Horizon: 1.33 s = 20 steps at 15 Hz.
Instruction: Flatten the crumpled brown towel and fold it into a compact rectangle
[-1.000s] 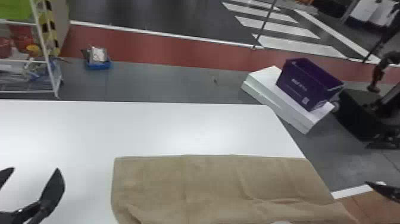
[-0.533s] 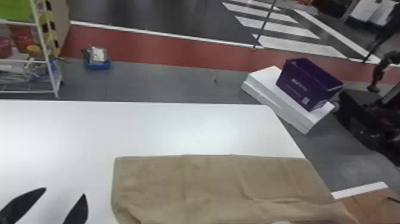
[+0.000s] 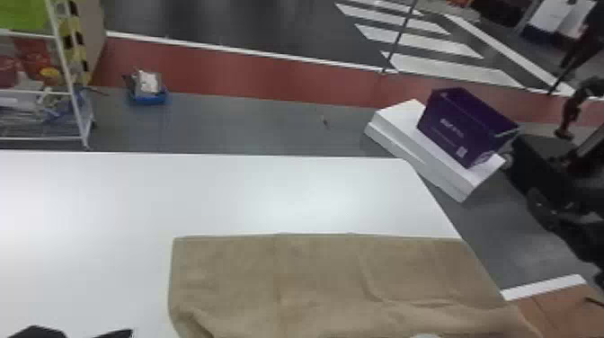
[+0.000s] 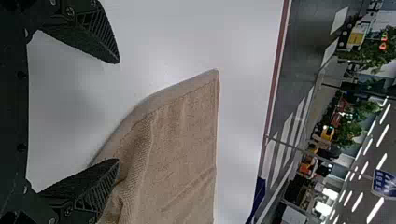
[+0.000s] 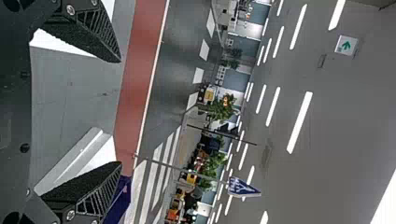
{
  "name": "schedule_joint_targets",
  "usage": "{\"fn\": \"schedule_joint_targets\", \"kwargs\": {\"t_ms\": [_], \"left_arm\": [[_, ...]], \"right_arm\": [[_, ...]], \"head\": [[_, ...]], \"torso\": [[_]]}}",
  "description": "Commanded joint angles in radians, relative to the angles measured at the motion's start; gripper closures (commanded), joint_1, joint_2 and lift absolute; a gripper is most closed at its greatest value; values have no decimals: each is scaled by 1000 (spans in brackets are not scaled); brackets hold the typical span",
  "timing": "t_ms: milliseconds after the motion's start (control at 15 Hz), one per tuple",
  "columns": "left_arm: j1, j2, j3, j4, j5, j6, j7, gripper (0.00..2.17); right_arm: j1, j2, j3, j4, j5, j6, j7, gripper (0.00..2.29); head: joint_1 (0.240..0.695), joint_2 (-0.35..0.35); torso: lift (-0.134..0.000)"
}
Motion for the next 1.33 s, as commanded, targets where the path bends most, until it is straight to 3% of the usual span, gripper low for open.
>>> {"fn": "schedule_joint_targets", "kwargs": {"t_ms": [0,800,933,1133,1200,1267], "left_arm": [[-7,-3,-22,-6,-1,64,8,151],[-72,-3,-177,45,-32,89,103,164],[-79,-3,-184,48,-39,82,104,336],[-79,-3,-212,35,-107,86,100,1156],[-78,-3,-214,23,-121,86,91,1349],[-68,-3,-210,2,-136,86,77,1355]], "right_arm": [[3,-1,-27,29,11,-3,-1,113],[-18,-6,-52,82,38,-34,-28,113],[-17,-6,-52,84,38,-37,-29,113],[-20,-4,-40,87,38,-46,-29,113],[-21,-4,-34,87,41,-49,-29,113],[-23,-2,-32,89,45,-49,-29,113]], "head": [[695,-350],[695,-350],[695,-350],[695,-350],[695,-350],[695,-350]], "torso": [[-124],[-124],[-124],[-124],[-124],[-124]]}}
